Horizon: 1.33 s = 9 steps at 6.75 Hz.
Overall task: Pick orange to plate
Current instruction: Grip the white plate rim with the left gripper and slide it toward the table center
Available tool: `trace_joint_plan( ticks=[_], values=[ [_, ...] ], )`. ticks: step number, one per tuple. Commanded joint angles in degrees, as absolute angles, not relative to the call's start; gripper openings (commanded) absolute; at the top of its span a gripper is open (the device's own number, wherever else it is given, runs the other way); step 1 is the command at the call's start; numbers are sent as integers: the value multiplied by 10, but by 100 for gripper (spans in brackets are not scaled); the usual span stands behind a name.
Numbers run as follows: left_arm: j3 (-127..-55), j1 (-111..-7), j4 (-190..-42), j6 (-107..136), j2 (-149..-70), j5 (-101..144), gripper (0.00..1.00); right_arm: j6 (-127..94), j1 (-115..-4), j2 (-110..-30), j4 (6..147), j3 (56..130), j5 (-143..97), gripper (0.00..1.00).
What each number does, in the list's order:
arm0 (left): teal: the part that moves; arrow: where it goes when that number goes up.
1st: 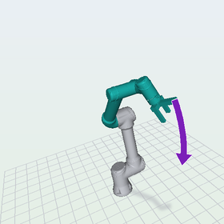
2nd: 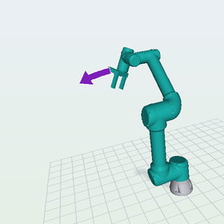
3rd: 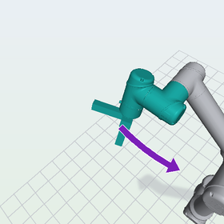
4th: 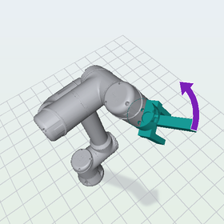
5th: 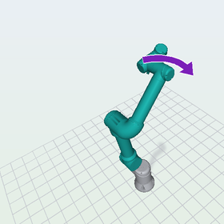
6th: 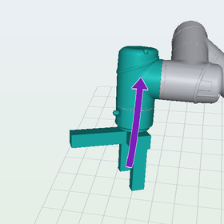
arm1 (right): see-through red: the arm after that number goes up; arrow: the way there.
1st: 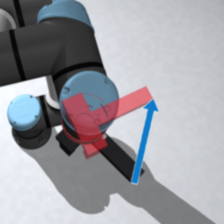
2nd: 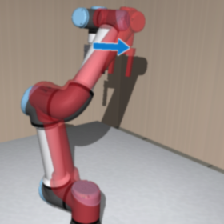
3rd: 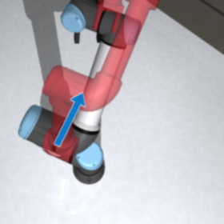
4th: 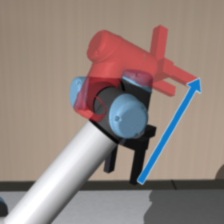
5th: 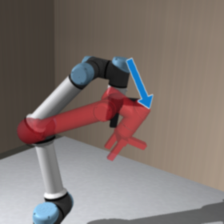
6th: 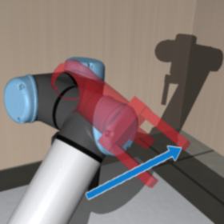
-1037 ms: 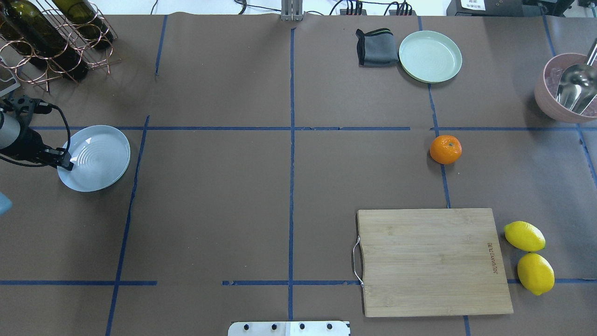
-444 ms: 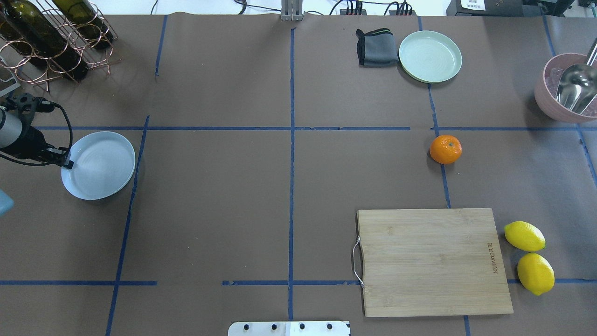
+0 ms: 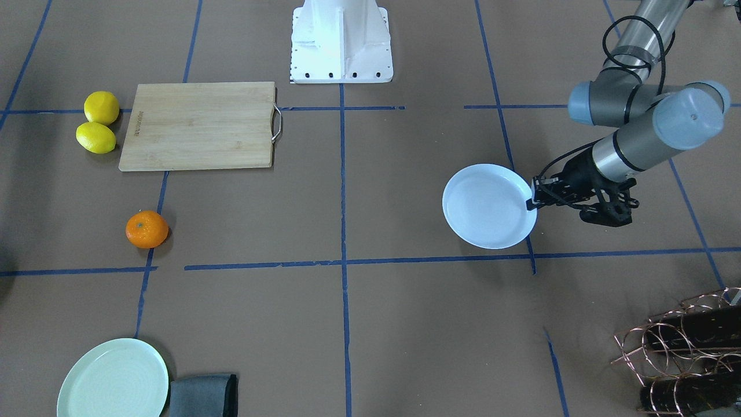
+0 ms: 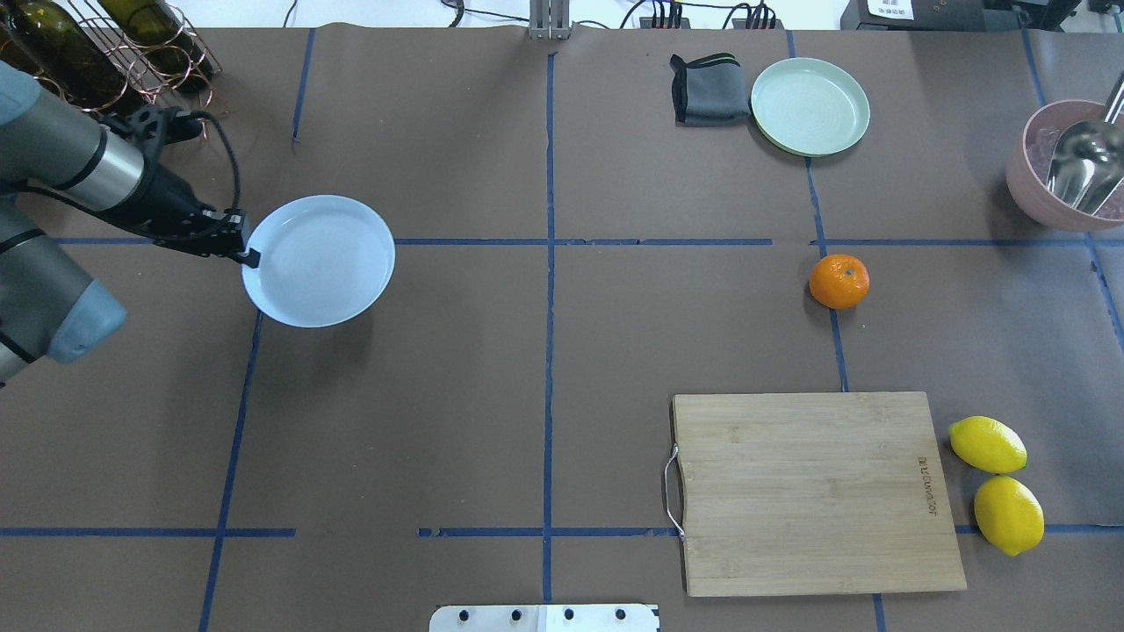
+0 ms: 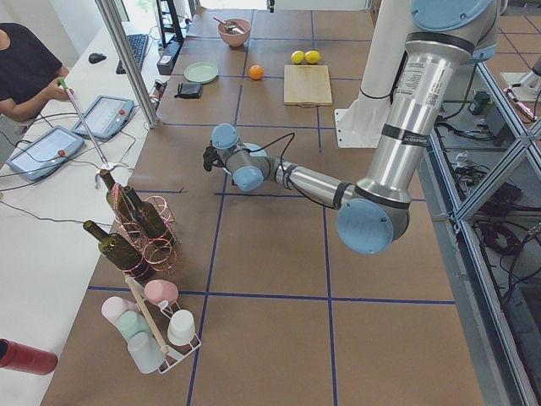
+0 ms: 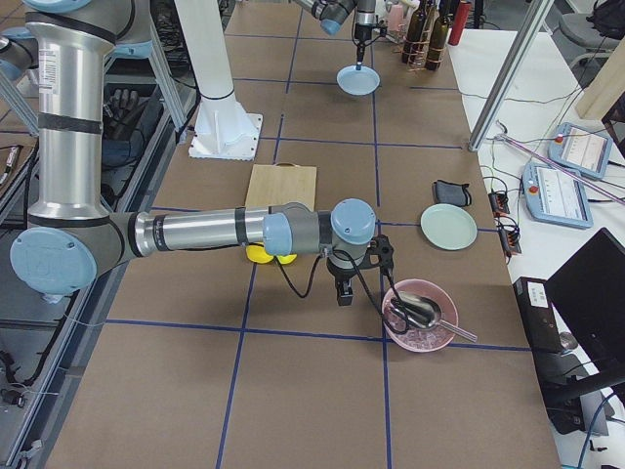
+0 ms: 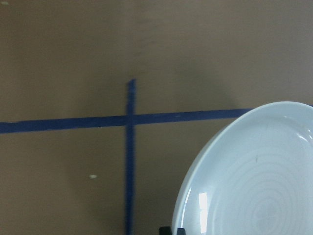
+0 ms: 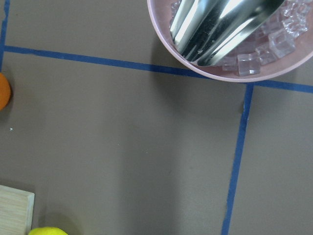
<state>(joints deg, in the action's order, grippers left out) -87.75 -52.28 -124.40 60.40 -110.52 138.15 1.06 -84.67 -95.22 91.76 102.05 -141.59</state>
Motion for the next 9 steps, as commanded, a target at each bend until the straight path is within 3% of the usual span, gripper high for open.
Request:
trace_joint_plan(
  ticks=[1,6,7,8,9],
  values=[
    [-870,-380,-1243,752,-1210,1290,0,9,-840,-951,918,1020,-1426,100],
    [-811,-324,-1244,785,-1274,1201,0,7,-828,-948,915,1024,-1426,100],
    [-813,-324,-1243,784,-1272,1200,7,-9,-811,-947,892,1024,-1427,100],
    [-814,-324,-1244,784,-1270,1200,44,-92,-780,-945,858,1024,-1428,100],
    [-818,-325,-1246,783,-1269,1200,73,-184,-743,-945,797,1022,-1426,100]
  ],
)
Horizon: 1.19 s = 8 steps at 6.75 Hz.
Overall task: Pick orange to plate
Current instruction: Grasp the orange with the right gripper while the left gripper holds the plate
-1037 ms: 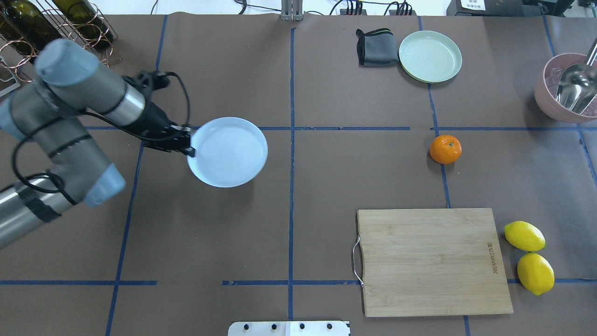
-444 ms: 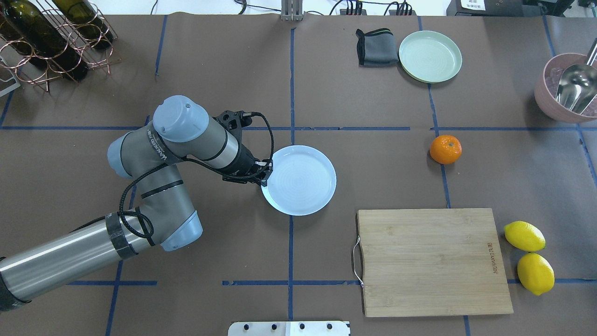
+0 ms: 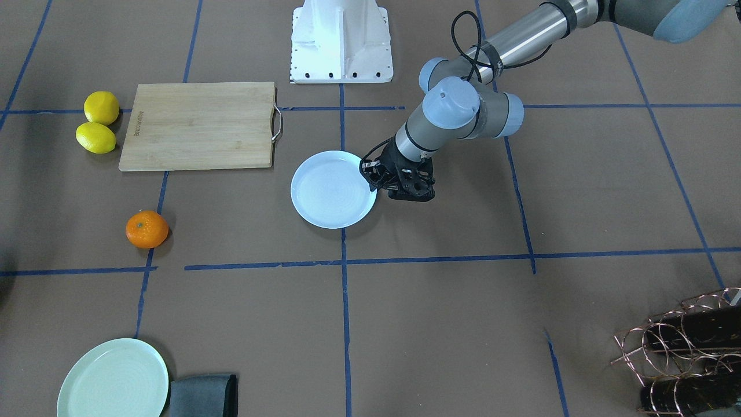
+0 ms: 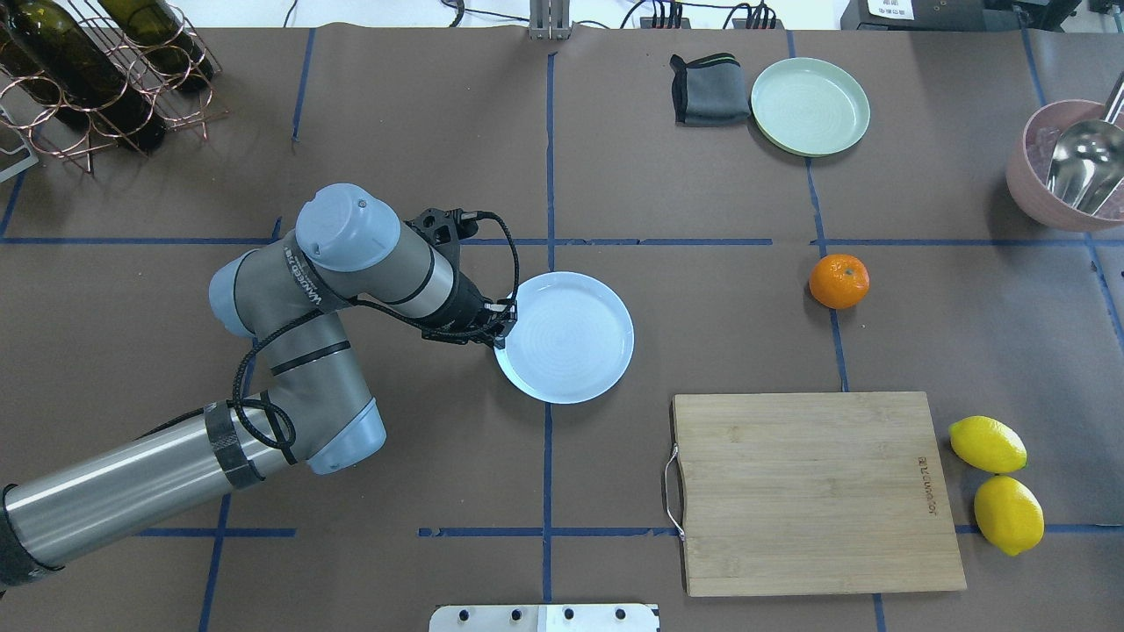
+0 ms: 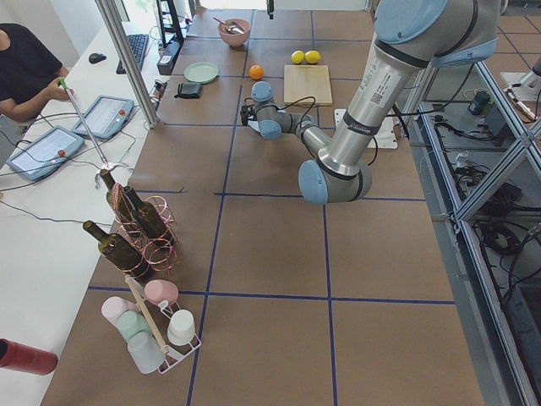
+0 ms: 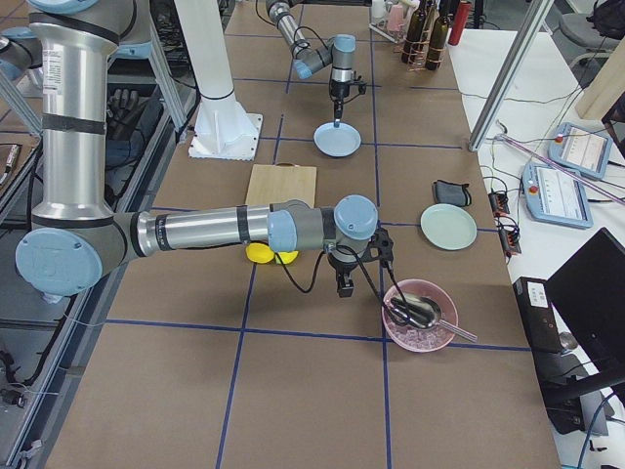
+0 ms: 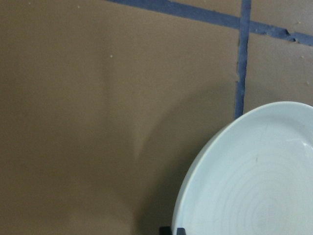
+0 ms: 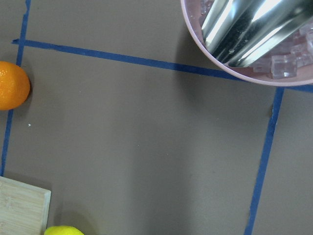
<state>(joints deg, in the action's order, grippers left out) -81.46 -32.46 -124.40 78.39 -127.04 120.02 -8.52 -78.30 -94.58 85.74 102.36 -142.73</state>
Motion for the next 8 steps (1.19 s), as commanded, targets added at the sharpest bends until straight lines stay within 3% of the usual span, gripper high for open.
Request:
trace_joint_plan(
  ticks=[1,4,5,6,8],
  values=[
    [-830,-328,-1251,785,-1267,1199,86,-285,-702,-942,734,1022,-1420,100],
    [-898,-344,-1250,786,-1224,1199,87,-513,-544,-863,627,1013,-1260,100],
    [-899,-348,-1250,786,-1222,1199,88,-516,-536,-835,621,979,-1238,100],
    [-910,-349,-1250,785,-1210,1199,95,-516,-527,-792,624,952,-1235,100],
    [-916,-349,-1250,785,-1202,1199,99,-517,-519,-775,620,932,-1223,100]
  ],
)
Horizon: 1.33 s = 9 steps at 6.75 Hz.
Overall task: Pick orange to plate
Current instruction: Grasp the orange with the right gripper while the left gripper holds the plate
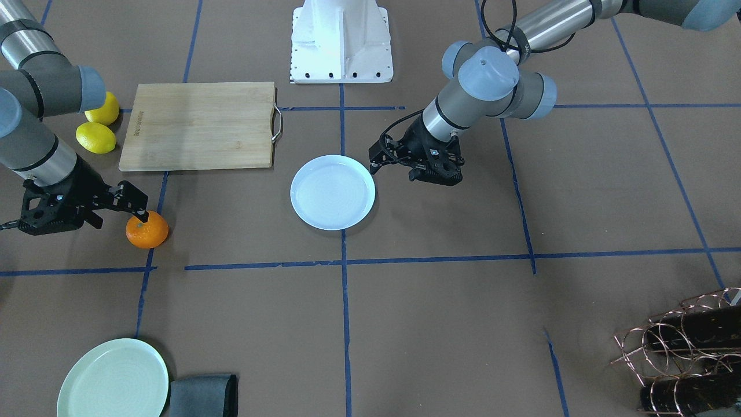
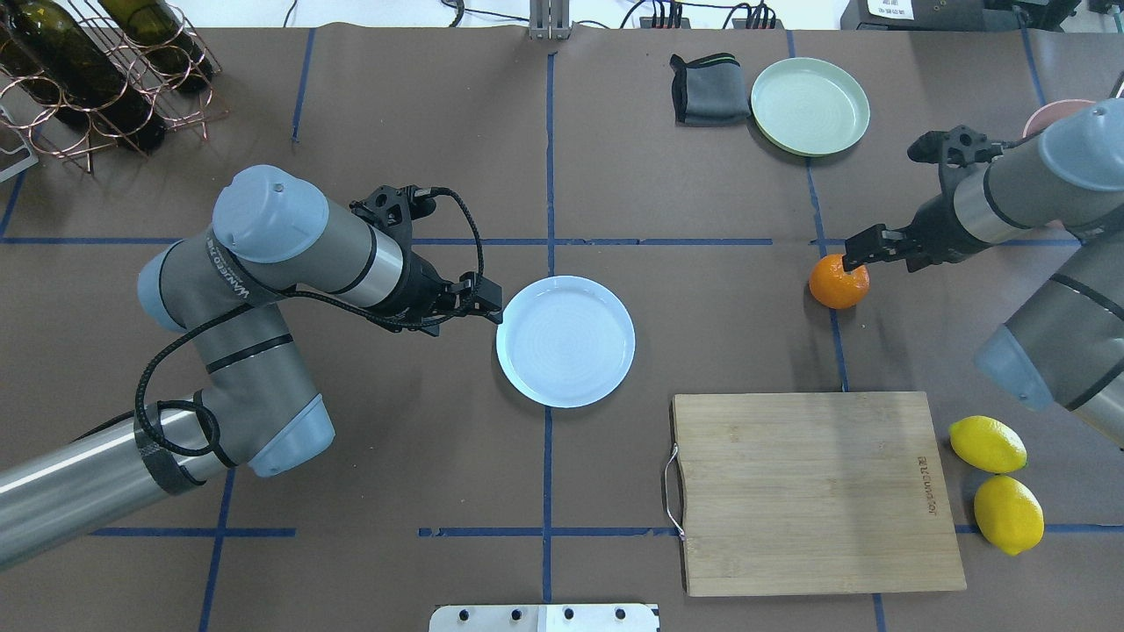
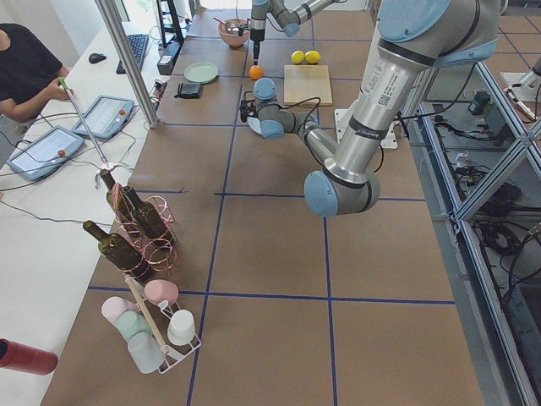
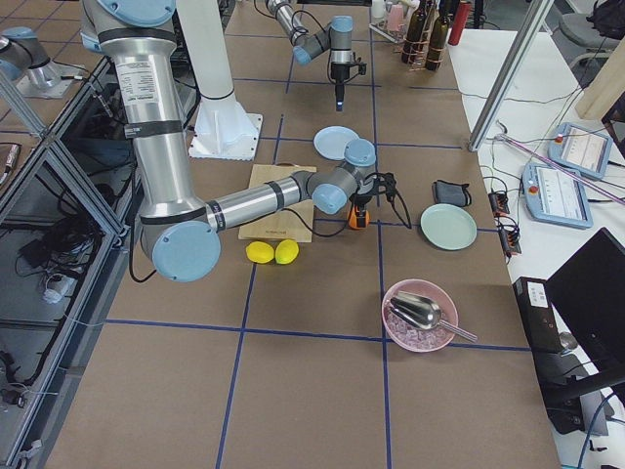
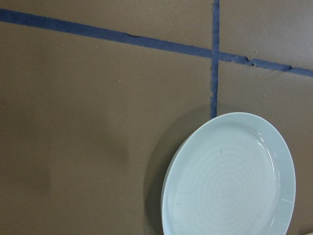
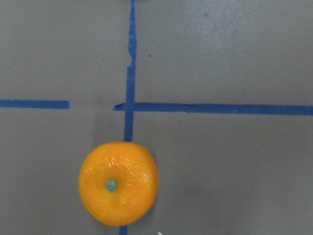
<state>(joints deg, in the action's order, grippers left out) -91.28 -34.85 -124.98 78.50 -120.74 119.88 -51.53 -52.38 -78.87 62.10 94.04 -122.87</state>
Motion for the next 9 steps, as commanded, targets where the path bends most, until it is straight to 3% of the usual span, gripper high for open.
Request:
trace_joint_plan(
  ticks=[1,6,7,8,9],
  values=[
    [-916,-349,-1250,785,-1201,1199,99,-517,-502,-776,620,928,-1209,100],
    [-916,-349,-1250,785,-1200,1199,99,-516,-476,-779,620,904,-1190,100],
    [-916,-349,-1250,786,-1200,1199,99,-516,-475,-775,620,904,-1190,92],
    [-917,-349,-1250,786,-1200,1199,99,-516,-475,-774,620,910,-1194,29],
    [-932,-355,-1250,785,-1200,1199,99,-516,-476,-773,620,917,-1197,0]
  ],
)
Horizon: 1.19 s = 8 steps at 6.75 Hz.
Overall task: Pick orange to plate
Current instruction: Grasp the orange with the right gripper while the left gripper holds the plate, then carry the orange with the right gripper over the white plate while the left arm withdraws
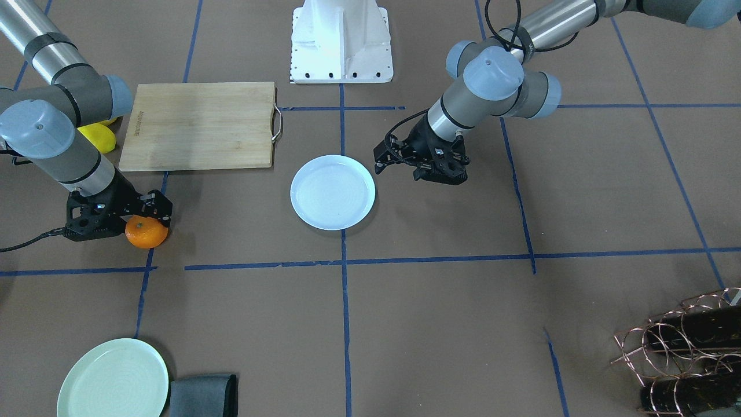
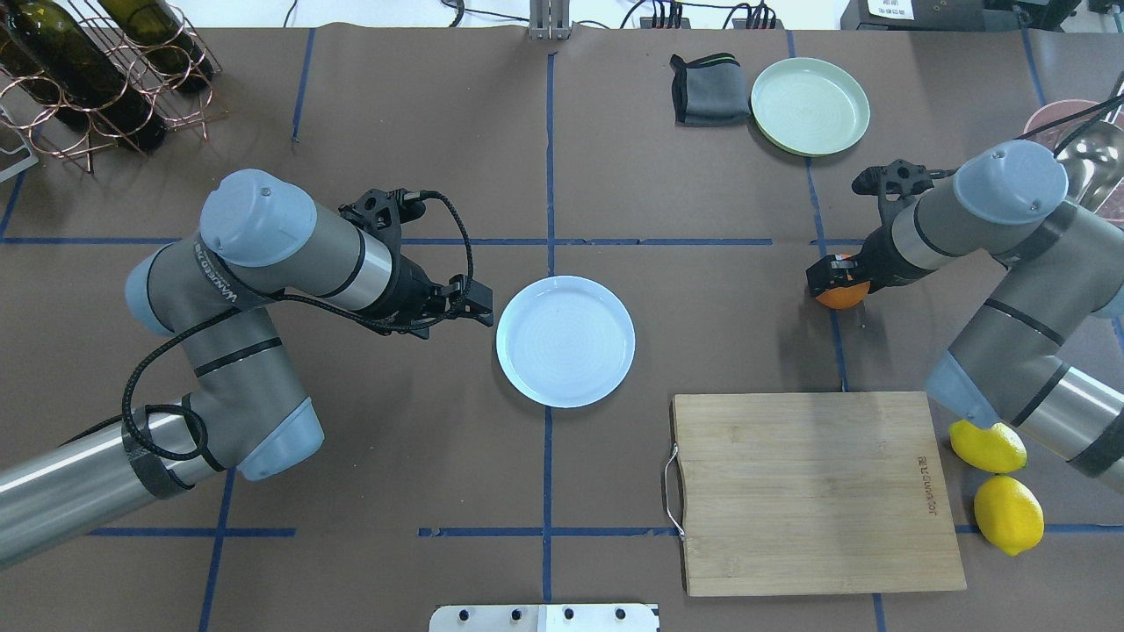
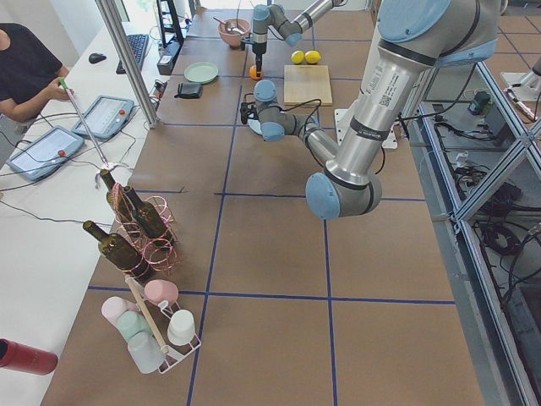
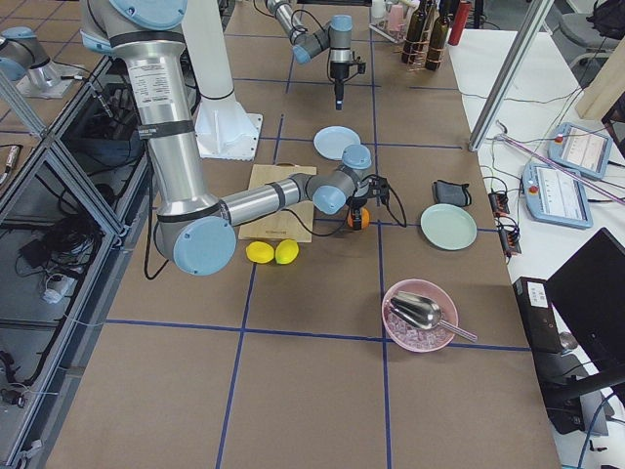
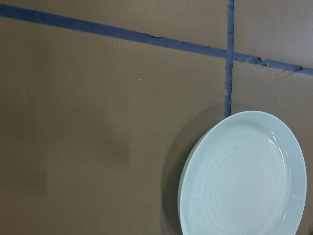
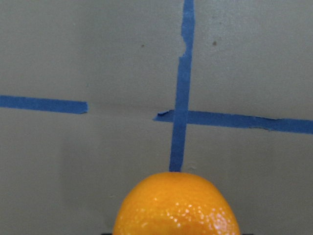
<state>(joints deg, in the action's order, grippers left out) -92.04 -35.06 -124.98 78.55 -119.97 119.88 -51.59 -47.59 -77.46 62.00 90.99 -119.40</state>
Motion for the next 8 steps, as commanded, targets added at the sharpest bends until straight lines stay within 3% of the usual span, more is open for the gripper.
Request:
trace_joint_plan(
  ticks=[1,3,5,8],
  values=[
    [-979,-375,-1250,782,-1176,1202,99,-523,-475,-763,627,942,-1196,0],
    [-1082,-431,-1249,731,-1070,1208,99,-657,-442,-686,628,957,-1192,0],
    [-1109,-481,-1251,572,-974,1217,99,-776,-342,-621,642,959,-1099,0],
    [-1111,-524,-1252,519,-943,1239,99,-808,-256,-556,700,937,-1011,0]
  ],
)
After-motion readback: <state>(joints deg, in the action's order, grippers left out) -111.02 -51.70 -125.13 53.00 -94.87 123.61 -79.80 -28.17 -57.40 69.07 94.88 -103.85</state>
